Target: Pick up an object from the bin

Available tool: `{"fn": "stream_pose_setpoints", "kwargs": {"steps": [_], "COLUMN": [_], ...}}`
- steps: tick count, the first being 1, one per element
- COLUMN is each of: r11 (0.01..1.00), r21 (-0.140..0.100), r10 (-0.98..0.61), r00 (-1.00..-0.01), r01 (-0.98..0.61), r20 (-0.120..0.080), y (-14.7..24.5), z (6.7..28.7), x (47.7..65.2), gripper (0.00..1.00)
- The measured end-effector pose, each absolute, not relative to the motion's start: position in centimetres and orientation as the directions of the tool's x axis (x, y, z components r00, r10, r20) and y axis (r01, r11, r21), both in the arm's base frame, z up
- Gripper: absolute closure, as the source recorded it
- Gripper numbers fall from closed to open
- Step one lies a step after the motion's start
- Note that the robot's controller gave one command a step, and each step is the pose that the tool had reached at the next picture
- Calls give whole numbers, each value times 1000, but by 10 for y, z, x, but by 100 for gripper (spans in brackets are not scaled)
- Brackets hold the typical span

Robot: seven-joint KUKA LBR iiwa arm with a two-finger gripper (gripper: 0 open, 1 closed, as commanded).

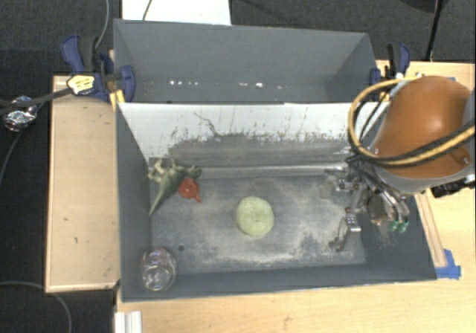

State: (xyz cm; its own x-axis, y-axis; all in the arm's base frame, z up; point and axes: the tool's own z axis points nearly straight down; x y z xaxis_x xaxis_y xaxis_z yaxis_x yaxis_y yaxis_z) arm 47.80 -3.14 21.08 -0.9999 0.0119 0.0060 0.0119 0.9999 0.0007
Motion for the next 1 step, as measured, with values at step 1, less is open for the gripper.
{"fn": "stream_pose_setpoints", "kwargs": {"steps": [1], "r11": [1000], "r21": [0], "r10": [10], "r00": [-1000], "r01": [10], "r20": [-3], "y": [-31], "z": [215], "x": [480], "gripper": [0]}}
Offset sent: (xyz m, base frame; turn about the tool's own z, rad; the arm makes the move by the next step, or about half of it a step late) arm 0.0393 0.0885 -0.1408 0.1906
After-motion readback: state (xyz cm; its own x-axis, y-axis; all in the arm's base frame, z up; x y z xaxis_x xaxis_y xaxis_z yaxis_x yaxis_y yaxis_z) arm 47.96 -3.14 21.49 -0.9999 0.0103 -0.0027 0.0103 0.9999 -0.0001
